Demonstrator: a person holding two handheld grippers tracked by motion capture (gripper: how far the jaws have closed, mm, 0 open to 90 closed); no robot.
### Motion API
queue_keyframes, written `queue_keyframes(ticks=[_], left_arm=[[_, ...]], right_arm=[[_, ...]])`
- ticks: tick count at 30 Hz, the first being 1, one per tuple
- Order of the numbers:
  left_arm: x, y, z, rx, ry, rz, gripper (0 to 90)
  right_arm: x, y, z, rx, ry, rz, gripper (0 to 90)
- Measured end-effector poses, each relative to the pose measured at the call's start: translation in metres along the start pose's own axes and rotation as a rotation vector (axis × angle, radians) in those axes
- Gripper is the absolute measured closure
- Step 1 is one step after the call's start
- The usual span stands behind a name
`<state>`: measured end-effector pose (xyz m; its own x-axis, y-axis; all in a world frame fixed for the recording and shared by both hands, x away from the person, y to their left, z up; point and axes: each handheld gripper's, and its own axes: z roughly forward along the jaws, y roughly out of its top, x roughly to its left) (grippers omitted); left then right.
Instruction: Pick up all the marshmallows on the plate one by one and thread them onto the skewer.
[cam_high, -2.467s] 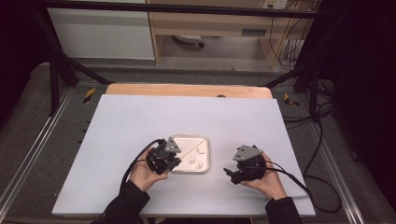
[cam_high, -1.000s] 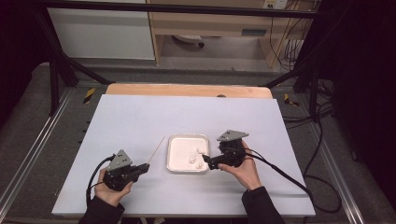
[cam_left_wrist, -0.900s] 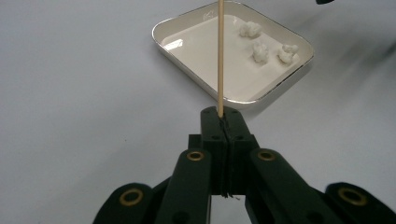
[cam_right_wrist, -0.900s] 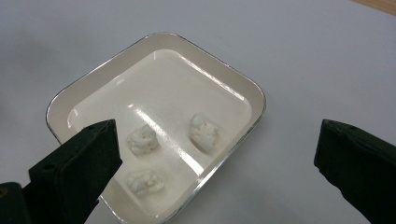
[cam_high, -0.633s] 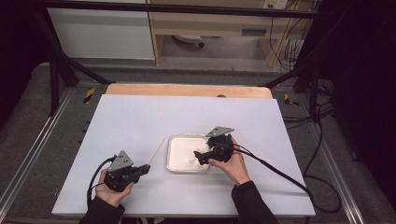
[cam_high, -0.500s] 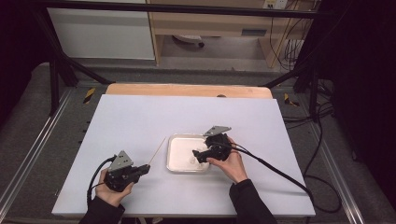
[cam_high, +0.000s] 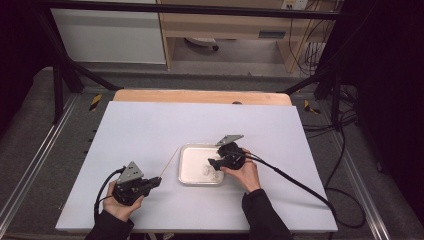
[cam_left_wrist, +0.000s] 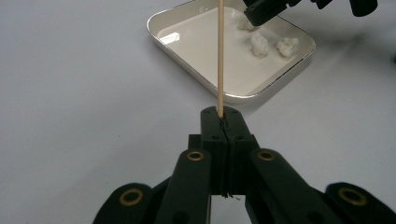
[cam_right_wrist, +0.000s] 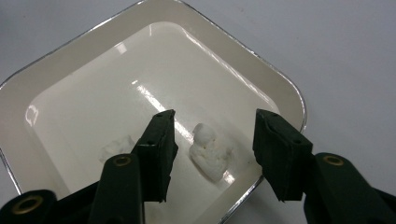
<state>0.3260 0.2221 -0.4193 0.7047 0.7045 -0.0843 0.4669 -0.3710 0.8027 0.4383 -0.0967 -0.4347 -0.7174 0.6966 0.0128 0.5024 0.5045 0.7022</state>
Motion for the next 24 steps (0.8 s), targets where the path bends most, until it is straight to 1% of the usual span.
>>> queue_keyframes(ticks=[3, 7, 10, 11, 13, 16, 24], left_arm=[[-0.0003, 0.0000, 0.0006, 0.003, -0.001, 0.001, 88.6], [-0.0009, 0.0001, 0.0015, 0.005, -0.002, 0.004, 88.7], [-0.0013, 0.0000, 0.0017, 0.004, -0.002, 0.003, 88.7], [-0.0013, 0.0000, 0.0016, 0.004, -0.002, 0.004, 88.6], [-0.0015, 0.0000, 0.0016, 0.003, -0.002, 0.004, 88.7], [-0.0018, 0.0001, 0.0018, 0.003, -0.002, 0.004, 88.7], [-0.0038, 0.0002, 0.0020, -0.001, -0.003, 0.010, 88.7]], right_arm=[[0.0001, -0.0013, 0.0014, 0.017, 0.000, -0.015, 53.6], [0.0005, -0.0026, 0.0040, 0.027, -0.003, -0.016, 56.7], [0.0008, -0.0037, 0.0056, 0.037, 0.002, -0.015, 59.2], [0.0013, -0.0047, 0.0074, 0.042, 0.008, -0.014, 61.4], [0.0017, -0.0050, 0.0076, 0.038, 0.008, -0.012, 62.6], [0.0026, -0.0055, 0.0075, 0.032, 0.004, 0.002, 67.3], [0.0032, -0.0057, 0.0058, 0.014, 0.006, 0.013, 71.5]])
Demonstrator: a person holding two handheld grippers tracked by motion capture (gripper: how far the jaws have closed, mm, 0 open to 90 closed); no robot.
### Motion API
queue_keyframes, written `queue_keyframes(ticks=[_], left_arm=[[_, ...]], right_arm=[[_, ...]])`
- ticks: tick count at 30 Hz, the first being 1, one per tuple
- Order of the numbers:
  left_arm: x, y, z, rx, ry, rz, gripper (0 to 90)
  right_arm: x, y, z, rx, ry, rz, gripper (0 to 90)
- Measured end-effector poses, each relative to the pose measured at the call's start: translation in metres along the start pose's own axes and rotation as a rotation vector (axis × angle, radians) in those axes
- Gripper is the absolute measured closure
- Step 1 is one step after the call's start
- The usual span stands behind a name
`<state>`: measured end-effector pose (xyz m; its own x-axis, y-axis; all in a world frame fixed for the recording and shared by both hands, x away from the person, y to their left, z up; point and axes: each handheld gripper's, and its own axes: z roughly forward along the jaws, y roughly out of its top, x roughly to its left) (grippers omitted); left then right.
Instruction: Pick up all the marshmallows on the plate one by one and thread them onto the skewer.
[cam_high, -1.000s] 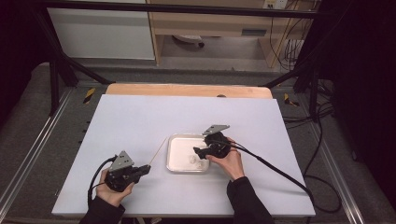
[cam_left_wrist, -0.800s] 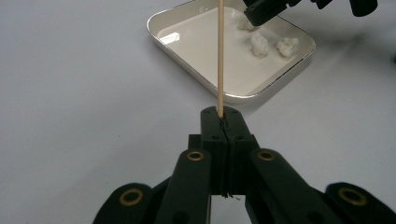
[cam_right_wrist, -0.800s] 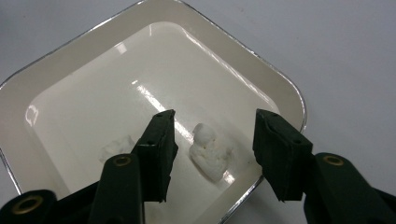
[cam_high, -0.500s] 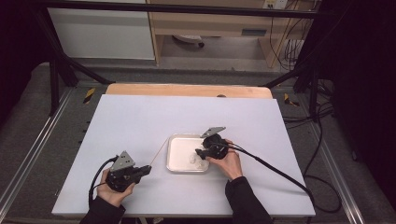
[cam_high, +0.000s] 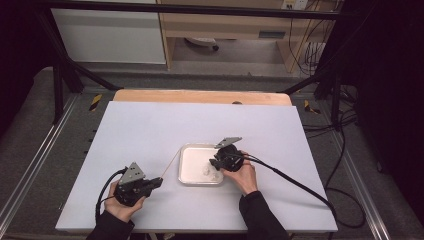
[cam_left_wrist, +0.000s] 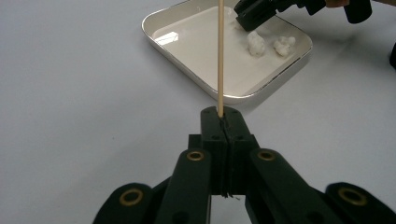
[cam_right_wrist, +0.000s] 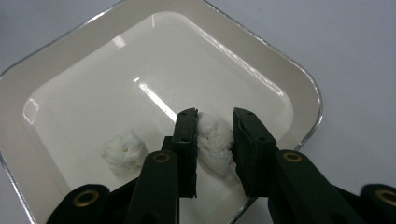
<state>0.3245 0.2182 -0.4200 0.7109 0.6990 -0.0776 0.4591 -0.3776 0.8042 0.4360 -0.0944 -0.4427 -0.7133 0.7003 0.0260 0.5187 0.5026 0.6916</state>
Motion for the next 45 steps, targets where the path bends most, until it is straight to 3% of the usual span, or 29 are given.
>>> queue_keyframes(ticks=[5, 9, 19, 31, 33, 45], left_arm=[[-0.003, 0.001, 0.000, -0.008, 0.000, 0.006, 88.7], [-0.006, 0.002, 0.000, -0.015, -0.005, 0.015, 88.7], [-0.020, 0.006, 0.005, -0.047, -0.016, 0.033, 88.7], [-0.038, 0.011, 0.020, -0.044, -0.058, 0.059, 88.7], [-0.040, 0.011, 0.022, -0.043, -0.059, 0.065, 88.7], [-0.043, 0.011, 0.022, -0.047, -0.066, 0.078, 88.7]], right_arm=[[0.001, 0.006, -0.018, -0.070, 0.030, 0.007, 72.2], [0.004, 0.014, -0.047, -0.164, 0.082, 0.017, 72.2], [0.011, 0.019, -0.086, -0.297, 0.167, 0.038, 72.4], [0.012, 0.024, -0.104, -0.404, 0.259, 0.096, 72.9], [0.012, 0.025, -0.105, -0.427, 0.294, 0.115, 73.1], [0.020, 0.028, -0.094, -0.417, 0.350, 0.129, 73.3]])
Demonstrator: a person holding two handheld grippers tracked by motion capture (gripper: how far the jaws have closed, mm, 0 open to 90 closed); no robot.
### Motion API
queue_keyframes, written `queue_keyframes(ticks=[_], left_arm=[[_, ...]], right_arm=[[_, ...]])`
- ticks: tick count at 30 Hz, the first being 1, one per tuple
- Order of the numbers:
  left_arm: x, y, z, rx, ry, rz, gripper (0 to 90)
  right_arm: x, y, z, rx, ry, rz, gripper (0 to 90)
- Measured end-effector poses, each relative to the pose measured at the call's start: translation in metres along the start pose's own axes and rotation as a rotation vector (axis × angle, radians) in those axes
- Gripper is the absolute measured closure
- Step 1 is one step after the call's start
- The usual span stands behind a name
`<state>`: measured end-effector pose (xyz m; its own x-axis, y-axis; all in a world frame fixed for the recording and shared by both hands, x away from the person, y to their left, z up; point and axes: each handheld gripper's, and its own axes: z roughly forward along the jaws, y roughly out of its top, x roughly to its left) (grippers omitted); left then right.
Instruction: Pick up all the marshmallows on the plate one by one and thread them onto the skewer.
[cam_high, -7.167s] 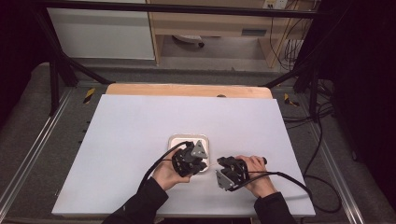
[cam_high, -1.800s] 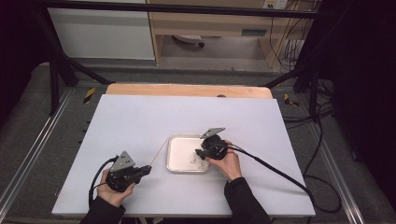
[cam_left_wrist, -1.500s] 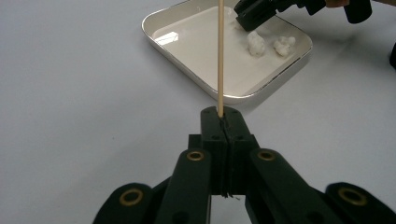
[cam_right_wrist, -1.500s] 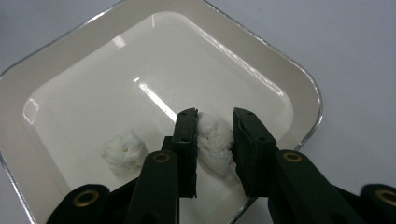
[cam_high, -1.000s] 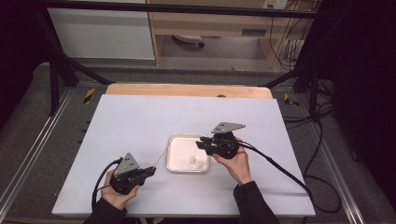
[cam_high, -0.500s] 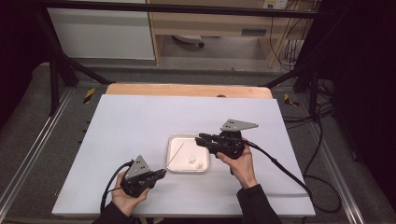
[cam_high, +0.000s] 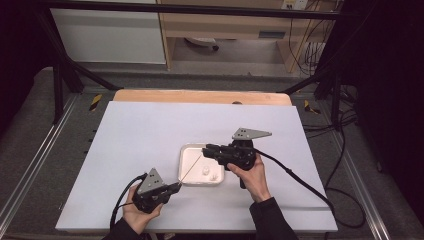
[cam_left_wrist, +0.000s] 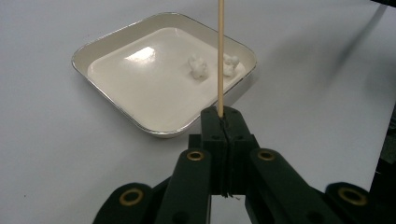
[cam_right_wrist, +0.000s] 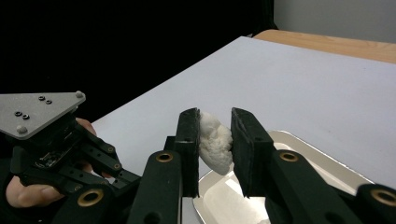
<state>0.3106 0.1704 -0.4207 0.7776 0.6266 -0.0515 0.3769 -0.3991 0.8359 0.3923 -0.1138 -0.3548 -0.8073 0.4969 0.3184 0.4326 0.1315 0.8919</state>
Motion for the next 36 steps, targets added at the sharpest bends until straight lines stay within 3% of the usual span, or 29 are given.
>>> queue_keyframes(ticks=[24, 36], left_arm=[[-0.001, -0.001, 0.001, -0.005, 0.001, 0.010, 88.7], [-0.003, -0.003, 0.002, -0.016, 0.003, 0.009, 88.9]], right_arm=[[0.000, -0.008, 0.013, 0.018, 0.075, 0.051, 76.1], [0.005, -0.013, 0.017, -0.001, 0.101, 0.069, 78.4]])
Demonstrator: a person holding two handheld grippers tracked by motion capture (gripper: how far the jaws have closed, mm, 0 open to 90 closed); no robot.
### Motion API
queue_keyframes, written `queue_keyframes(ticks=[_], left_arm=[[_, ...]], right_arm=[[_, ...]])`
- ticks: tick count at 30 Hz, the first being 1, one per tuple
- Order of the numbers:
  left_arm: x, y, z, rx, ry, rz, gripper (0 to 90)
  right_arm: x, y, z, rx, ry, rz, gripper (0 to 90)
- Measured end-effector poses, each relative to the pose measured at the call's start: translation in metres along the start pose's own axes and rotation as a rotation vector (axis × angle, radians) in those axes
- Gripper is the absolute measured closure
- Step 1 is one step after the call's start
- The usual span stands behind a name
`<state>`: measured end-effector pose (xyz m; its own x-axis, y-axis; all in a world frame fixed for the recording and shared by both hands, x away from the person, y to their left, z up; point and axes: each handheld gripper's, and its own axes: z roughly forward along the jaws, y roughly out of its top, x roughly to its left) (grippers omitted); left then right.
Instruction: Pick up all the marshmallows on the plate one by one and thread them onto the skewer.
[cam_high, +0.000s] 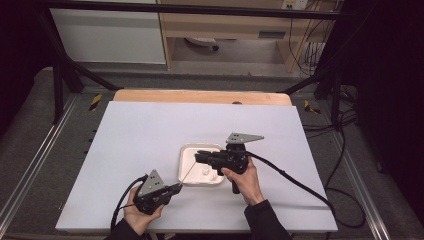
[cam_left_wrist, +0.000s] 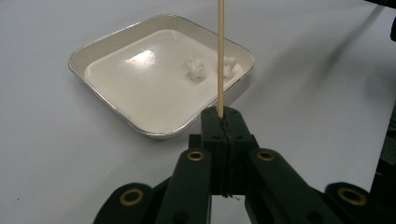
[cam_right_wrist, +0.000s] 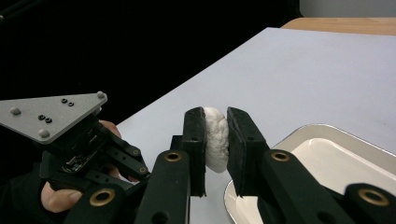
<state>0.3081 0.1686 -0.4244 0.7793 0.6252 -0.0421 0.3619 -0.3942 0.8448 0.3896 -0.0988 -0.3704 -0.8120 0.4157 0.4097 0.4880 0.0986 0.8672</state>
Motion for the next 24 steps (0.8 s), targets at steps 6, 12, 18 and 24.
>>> queue_keyframes(ticks=[6, 12, 18, 24], left_arm=[[-0.001, -0.001, 0.001, 0.009, 0.003, 0.002, 88.9], [-0.002, 0.000, 0.000, -0.002, 0.005, 0.010, 89.0], [-0.002, 0.005, -0.002, -0.019, 0.007, -0.006, 89.0], [-0.001, 0.004, -0.001, -0.030, 0.002, -0.012, 89.0]], right_arm=[[0.002, -0.003, 0.002, -0.003, 0.007, -0.003, 79.2], [0.004, -0.006, 0.004, 0.011, 0.015, -0.002, 80.0], [0.006, -0.014, 0.013, 0.027, 0.037, 0.004, 79.6], [0.007, -0.015, 0.017, 0.032, 0.030, 0.013, 79.1]])
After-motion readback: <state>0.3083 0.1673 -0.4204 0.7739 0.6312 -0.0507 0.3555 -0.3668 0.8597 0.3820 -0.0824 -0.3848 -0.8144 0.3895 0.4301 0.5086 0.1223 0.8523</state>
